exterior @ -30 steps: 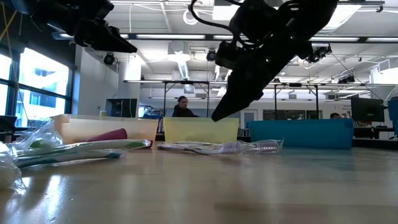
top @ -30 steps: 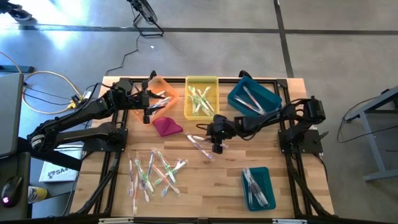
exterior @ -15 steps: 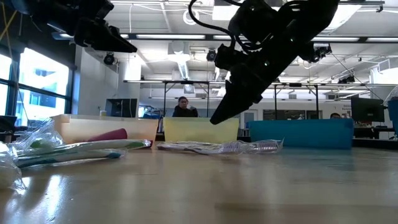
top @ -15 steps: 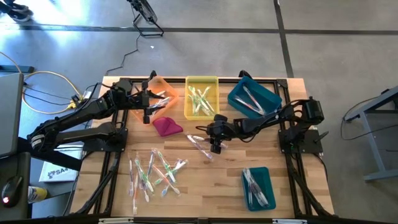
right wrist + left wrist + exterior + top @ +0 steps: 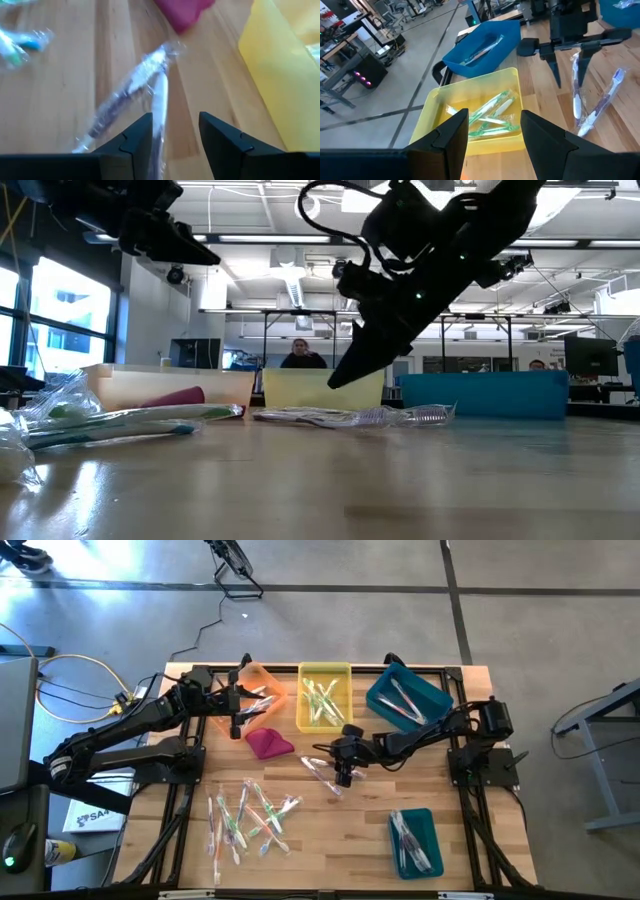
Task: Pick & Place Toothbrushes
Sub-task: Put the purple toothbrush into the bottom blue bin
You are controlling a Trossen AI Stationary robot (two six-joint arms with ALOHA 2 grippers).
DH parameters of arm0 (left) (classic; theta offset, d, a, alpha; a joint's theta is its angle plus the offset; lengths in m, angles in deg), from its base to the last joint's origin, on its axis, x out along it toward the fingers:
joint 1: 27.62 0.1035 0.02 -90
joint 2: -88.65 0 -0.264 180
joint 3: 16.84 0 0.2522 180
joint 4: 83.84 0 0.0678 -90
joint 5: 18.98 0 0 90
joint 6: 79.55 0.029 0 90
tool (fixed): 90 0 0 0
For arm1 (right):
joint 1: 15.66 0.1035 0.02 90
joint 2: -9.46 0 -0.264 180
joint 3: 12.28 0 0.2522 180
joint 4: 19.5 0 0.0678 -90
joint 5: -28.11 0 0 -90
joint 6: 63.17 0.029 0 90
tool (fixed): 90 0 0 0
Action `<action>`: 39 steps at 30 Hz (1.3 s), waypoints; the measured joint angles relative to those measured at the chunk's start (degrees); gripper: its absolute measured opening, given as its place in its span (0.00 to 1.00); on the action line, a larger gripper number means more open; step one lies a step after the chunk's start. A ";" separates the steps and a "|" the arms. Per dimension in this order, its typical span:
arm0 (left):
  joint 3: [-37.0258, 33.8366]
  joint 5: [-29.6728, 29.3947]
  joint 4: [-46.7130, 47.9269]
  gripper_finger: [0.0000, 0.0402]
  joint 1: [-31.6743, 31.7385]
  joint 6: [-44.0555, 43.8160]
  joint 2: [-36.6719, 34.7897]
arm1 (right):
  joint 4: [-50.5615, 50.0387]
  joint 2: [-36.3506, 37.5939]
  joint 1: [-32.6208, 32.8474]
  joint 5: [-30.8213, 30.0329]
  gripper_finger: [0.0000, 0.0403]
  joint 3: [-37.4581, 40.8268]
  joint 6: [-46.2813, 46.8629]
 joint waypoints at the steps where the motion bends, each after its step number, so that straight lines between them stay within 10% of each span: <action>1: 0.00 0.03 0.10 0.44 0.00 0.00 0.01 | -0.55 -0.01 -0.03 -0.24 0.38 0.05 -0.01; 39: 0.00 0.00 0.19 0.44 0.00 0.02 0.00 | 0.66 -5.13 0.00 3.36 0.37 0.11 1.98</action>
